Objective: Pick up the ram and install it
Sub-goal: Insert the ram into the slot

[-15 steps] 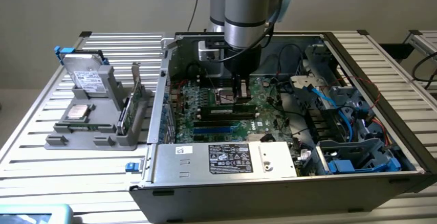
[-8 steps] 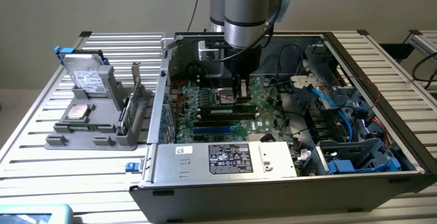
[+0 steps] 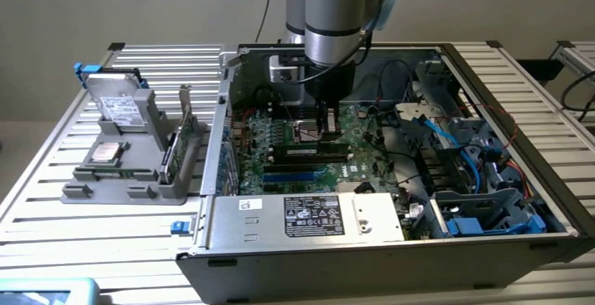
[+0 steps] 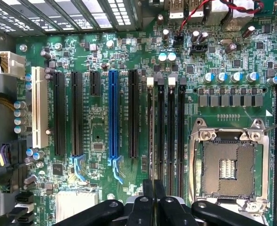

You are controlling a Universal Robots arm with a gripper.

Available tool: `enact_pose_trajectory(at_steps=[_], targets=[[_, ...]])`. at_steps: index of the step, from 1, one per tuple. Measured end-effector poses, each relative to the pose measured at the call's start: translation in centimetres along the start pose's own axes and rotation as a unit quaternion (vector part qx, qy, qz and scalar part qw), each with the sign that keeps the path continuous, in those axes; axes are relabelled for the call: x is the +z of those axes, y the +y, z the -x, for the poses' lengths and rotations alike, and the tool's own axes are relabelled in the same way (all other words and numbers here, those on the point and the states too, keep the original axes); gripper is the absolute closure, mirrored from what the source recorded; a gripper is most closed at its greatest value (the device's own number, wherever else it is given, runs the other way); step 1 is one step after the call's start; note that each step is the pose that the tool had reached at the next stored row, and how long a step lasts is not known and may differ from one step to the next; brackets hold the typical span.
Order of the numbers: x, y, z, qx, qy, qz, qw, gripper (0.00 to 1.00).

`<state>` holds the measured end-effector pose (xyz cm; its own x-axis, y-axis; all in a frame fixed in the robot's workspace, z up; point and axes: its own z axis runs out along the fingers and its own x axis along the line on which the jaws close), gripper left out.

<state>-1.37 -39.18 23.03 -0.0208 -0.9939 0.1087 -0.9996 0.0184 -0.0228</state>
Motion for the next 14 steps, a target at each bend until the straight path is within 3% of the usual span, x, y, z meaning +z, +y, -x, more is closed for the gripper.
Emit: enact_pose_trajectory(at_steps=[14], targets=[[0.10, 0.10, -0.03, 0.000, 0.0014, -0.0007, 1.0000, 0.88]])
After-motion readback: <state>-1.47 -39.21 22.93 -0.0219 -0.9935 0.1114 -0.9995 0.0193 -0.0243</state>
